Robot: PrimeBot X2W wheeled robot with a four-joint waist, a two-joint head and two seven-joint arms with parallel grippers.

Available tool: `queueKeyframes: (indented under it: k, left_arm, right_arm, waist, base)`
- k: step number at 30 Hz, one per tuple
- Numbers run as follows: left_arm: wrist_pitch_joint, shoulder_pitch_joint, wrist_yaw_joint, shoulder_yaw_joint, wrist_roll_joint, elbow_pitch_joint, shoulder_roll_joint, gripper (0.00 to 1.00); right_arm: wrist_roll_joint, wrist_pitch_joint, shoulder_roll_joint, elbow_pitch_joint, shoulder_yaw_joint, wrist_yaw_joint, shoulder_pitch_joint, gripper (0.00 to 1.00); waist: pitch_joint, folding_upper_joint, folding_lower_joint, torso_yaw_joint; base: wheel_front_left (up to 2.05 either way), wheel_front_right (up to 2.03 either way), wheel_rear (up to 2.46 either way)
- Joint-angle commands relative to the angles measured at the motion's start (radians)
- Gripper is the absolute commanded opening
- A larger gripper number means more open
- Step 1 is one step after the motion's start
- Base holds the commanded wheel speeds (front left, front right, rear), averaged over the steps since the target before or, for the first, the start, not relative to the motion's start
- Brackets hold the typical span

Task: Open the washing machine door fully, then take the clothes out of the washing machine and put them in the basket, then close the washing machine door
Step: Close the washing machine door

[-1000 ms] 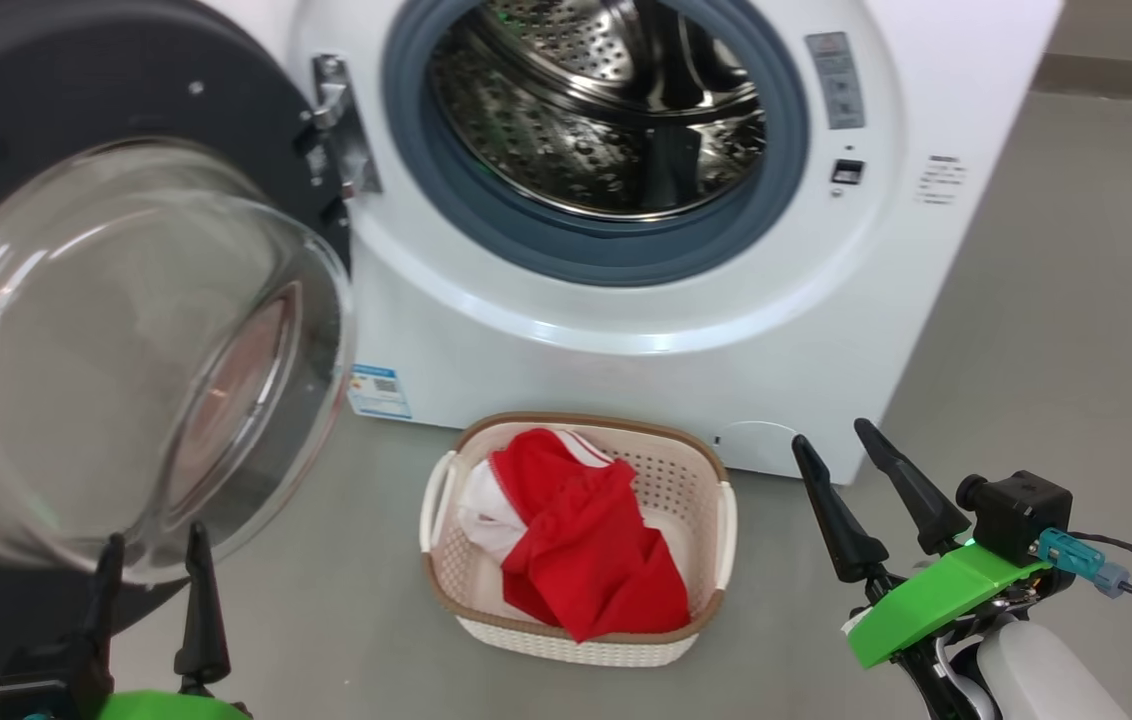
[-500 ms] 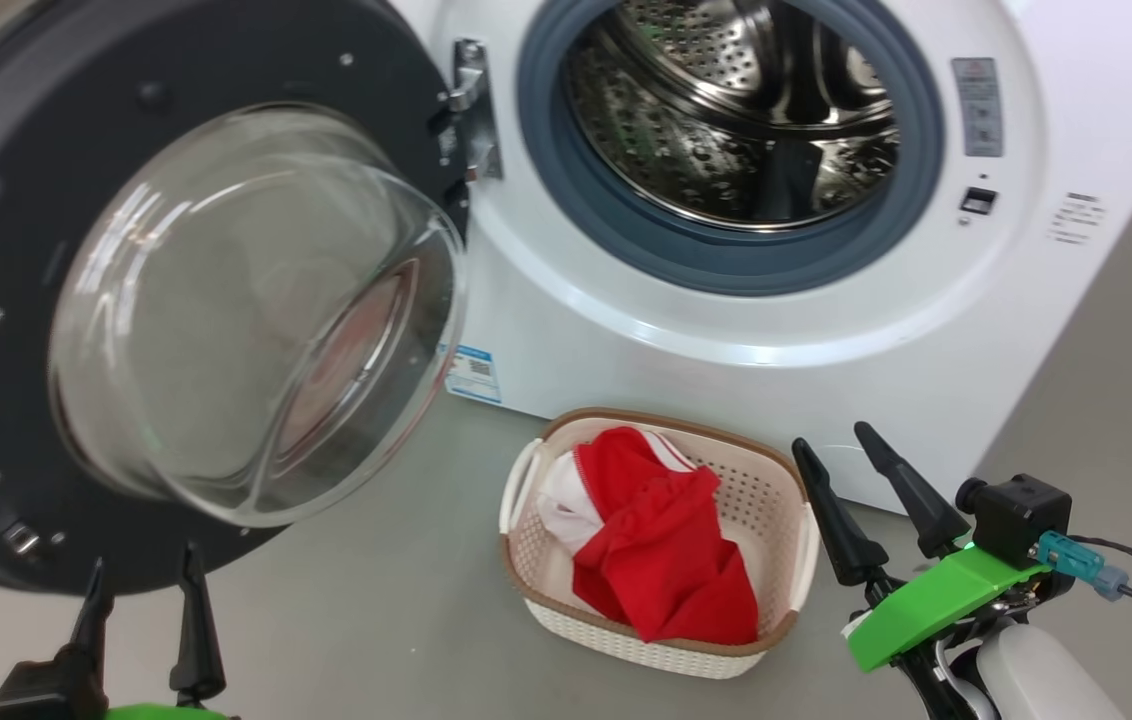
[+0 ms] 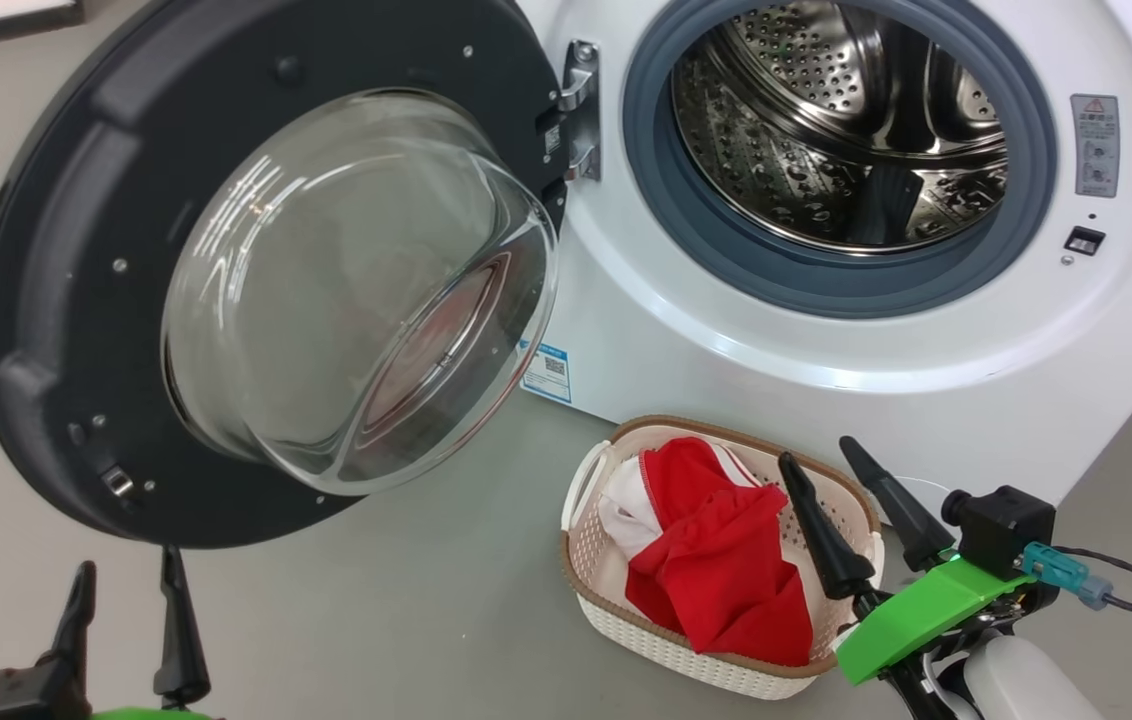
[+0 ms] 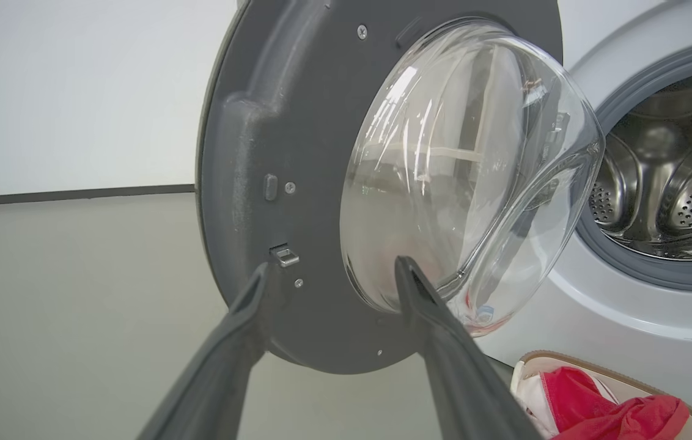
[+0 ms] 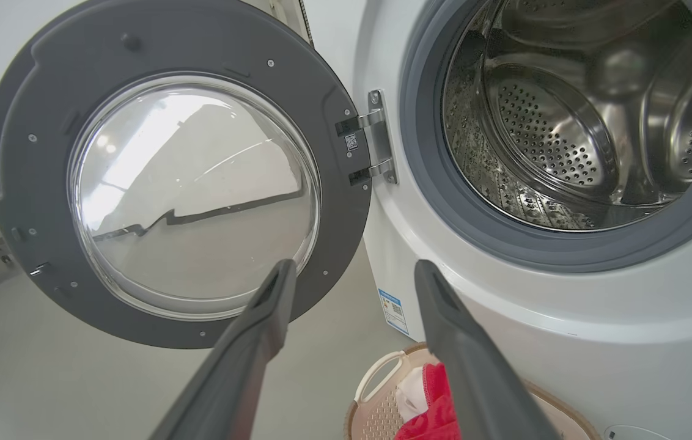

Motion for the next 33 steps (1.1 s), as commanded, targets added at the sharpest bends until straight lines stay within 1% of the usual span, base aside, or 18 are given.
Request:
queueKeyframes:
  k: [1,6,14,33]
  left_arm:
    - [-0.001,-0.012,0.011,0.045,-0.007,-0.033,0.024,1.0]
    - [-0.004,0.002,0.022,0.057,-0.013,-0.05,0.023,1.0]
    - [-0.008,0.009,0.027,0.062,-0.016,-0.061,0.022,1.0]
    - [-0.004,-0.006,0.02,0.047,-0.022,-0.062,0.036,1.0]
  right_arm:
    - [0.009,-0.012,-0.002,-0.018,0.025,0.006,-0.015,1.0]
    - [0.017,-0.012,-0.005,-0.01,0.043,0.006,-0.033,1.0]
    - [0.025,-0.012,-0.011,-0.004,0.056,0.006,-0.047,1.0]
    - [0.024,-0.012,-0.012,-0.011,0.034,0.006,-0.026,1.0]
  waist:
    - [0.003,-0.0001,0.0,0.005]
    - [0.01,-0.0001,0.0,0.01]
    - [0.016,-0.0001,0.0,0.011]
    - [0.014,-0.0001,0.0,0.006]
  base:
    - [0.0,0.0,0.0]
    - [0.0,0.0,0.0]
    - [0.0,0.0,0.0]
    - [0.0,0.0,0.0]
